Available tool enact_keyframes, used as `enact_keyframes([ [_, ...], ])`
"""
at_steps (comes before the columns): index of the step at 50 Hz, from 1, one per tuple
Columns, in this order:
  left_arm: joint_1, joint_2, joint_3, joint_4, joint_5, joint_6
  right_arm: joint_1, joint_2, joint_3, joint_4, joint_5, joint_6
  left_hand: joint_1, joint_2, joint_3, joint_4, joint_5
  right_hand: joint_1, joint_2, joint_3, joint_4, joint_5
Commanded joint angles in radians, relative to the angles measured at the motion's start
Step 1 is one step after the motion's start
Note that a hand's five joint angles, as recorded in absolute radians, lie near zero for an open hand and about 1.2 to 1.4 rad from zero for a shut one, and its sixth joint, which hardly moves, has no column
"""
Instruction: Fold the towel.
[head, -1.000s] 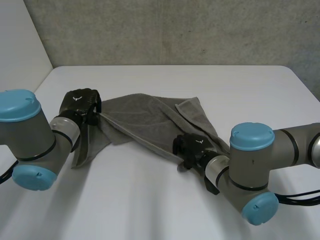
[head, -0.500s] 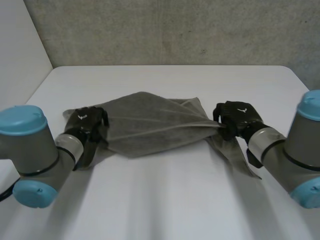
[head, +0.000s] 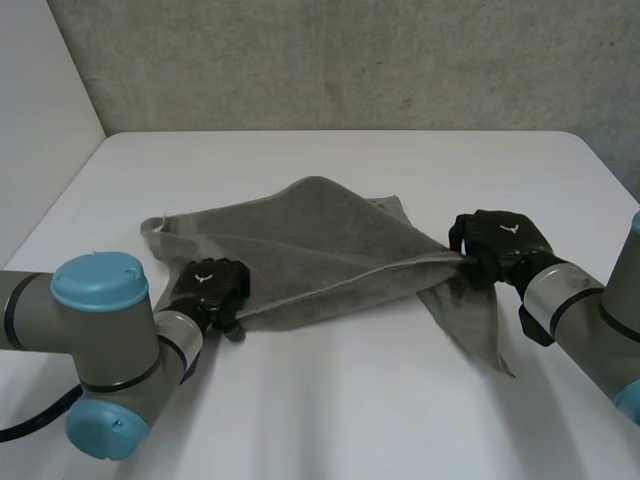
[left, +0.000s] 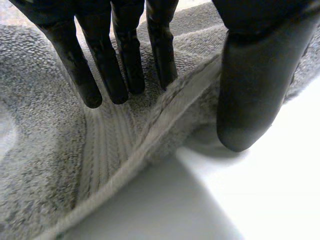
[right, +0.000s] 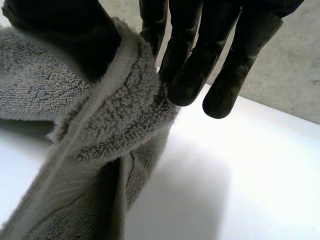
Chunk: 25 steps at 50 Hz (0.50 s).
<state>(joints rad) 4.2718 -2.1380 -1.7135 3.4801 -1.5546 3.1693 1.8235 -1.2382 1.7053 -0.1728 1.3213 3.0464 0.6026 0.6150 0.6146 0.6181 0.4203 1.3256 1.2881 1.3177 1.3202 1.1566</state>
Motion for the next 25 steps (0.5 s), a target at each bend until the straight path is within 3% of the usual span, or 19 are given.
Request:
enact_keyframes([
  [1, 0.013, 0.016, 0.005, -0.006, -0.054, 0.026, -0.023, -0.043, -0.018, 0.044, -0.005, -0.011, 0.331, 0.319, 0.319, 0.316, 0.339, 0.071, 0.108, 0.079, 0.076, 0.065],
  [2, 0.013, 0.017, 0.005, -0.006, -0.055, 0.026, -0.023, -0.043, -0.018, 0.044, -0.005, -0.011, 0.333, 0.321, 0.321, 0.318, 0.341, 0.071, 0.108, 0.079, 0.076, 0.065],
  [4, 0.023, 0.064, 0.002, -0.009, -0.067, 0.056, -0.036, -0.069, -0.045, 0.132, -0.02, -0.053, 0.728, 0.715, 0.716, 0.712, 0.735, 0.071, 0.108, 0.079, 0.076, 0.065],
  [6, 0.031, 0.11, -0.003, -0.01, -0.067, 0.076, -0.039, -0.079, -0.067, 0.192, -0.04, -0.092, 0.793, 0.781, 0.781, 0.778, 0.801, 0.071, 0.108, 0.079, 0.076, 0.065],
  [10, 0.045, 0.201, -0.023, -0.023, -0.062, 0.115, -0.049, -0.119, -0.131, 0.405, -0.114, -0.234, 0.794, 0.781, 0.782, 0.778, 0.801, 0.071, 0.108, 0.079, 0.076, 0.065],
  [13, 0.046, 0.314, -0.029, -0.041, -0.058, 0.135, -0.053, -0.136, -0.154, 0.473, -0.128, -0.281, 0.794, 0.781, 0.782, 0.778, 0.801, 0.071, 0.108, 0.079, 0.076, 0.065],
  [15, 0.046, 0.453, -0.018, -0.075, -0.053, 0.136, -0.053, -0.173, -0.214, 0.594, -0.152, -0.346, 0.794, 0.781, 0.782, 0.778, 0.801, 0.071, 0.108, 0.079, 0.076, 0.065],
  [20, 0.054, 0.575, 0.038, -0.146, -0.015, 0.136, -0.049, -0.216, -0.327, 0.699, -0.162, -0.402, 0.794, 0.781, 0.782, 0.778, 0.801, 0.071, 0.108, 0.079, 0.076, 0.065],
  [25, 0.074, 0.56, 0.109, -0.251, 0.063, 0.133, -0.046, -0.178, -0.432, 0.734, -0.157, -0.432, 0.794, 0.781, 0.782, 0.778, 0.801, 0.071, 0.108, 0.079, 0.076, 0.065],
])
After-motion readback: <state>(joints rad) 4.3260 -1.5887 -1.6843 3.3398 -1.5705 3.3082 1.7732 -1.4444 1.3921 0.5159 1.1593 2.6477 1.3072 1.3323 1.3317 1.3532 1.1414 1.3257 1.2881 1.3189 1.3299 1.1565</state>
